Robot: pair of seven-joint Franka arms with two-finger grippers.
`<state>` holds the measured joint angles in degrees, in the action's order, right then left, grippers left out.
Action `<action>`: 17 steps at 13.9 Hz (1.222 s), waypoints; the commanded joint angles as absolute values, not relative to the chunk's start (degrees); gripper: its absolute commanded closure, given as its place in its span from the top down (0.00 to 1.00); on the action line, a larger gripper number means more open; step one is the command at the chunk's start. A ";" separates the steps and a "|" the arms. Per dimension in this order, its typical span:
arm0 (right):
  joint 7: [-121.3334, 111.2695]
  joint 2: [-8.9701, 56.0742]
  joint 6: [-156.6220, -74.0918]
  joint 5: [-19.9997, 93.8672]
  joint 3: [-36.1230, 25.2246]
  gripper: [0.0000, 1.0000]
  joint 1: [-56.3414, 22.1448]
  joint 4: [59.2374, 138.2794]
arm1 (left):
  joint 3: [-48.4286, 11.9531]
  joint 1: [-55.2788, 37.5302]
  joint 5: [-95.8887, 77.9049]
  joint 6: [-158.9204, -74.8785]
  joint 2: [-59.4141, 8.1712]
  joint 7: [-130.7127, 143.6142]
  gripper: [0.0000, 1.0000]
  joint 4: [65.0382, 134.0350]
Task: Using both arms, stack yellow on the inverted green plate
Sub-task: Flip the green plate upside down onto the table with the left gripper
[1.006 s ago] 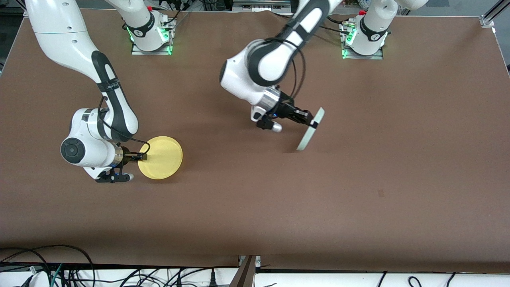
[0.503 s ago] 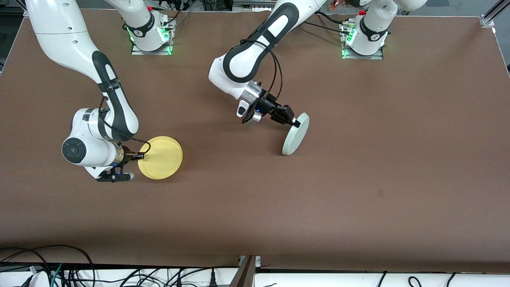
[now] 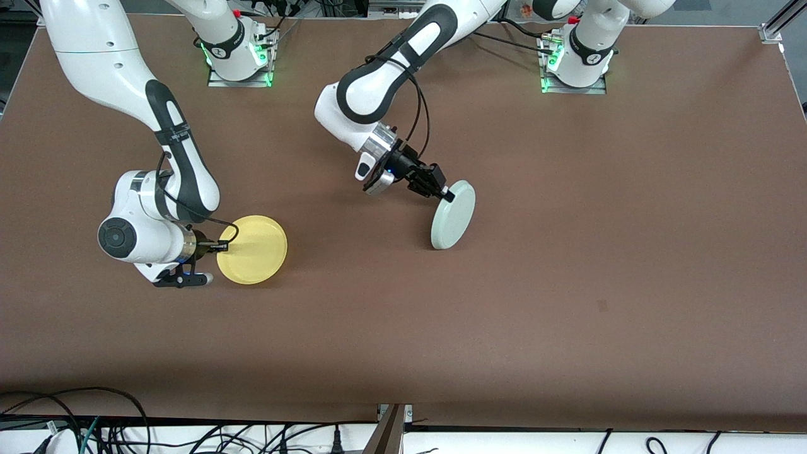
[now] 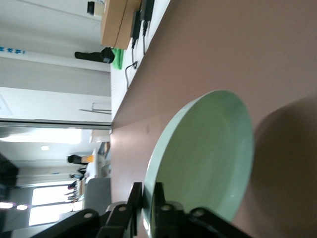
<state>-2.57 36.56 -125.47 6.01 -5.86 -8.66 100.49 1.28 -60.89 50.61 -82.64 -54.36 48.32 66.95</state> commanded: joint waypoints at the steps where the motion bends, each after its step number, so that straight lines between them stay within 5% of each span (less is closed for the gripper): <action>1: -2.37 36.74 -125.95 6.33 -5.54 0.00 -8.09 100.81 | 1.32 -59.25 41.62 -91.80 -56.95 50.89 1.00 62.24; 9: -1.41 36.30 -125.95 6.86 -5.45 0.00 -7.38 99.58 | 1.41 -48.17 6.79 -116.18 -54.76 50.10 1.00 60.47; 13: -0.53 34.64 -122.72 7.99 -5.36 0.00 -7.47 98.44 | 1.32 -46.50 1.24 -115.67 -53.10 50.01 1.00 60.64; 17: 2.55 32.17 -116.20 8.26 -5.36 0.00 -7.65 96.07 | 1.41 -38.52 1.32 -102.36 -40.02 33.37 1.00 68.19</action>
<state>1.56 34.00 -118.67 7.45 -5.85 -8.07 96.16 2.09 -43.47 2.86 -108.41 -49.68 43.26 60.78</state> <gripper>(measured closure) 0.974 0.000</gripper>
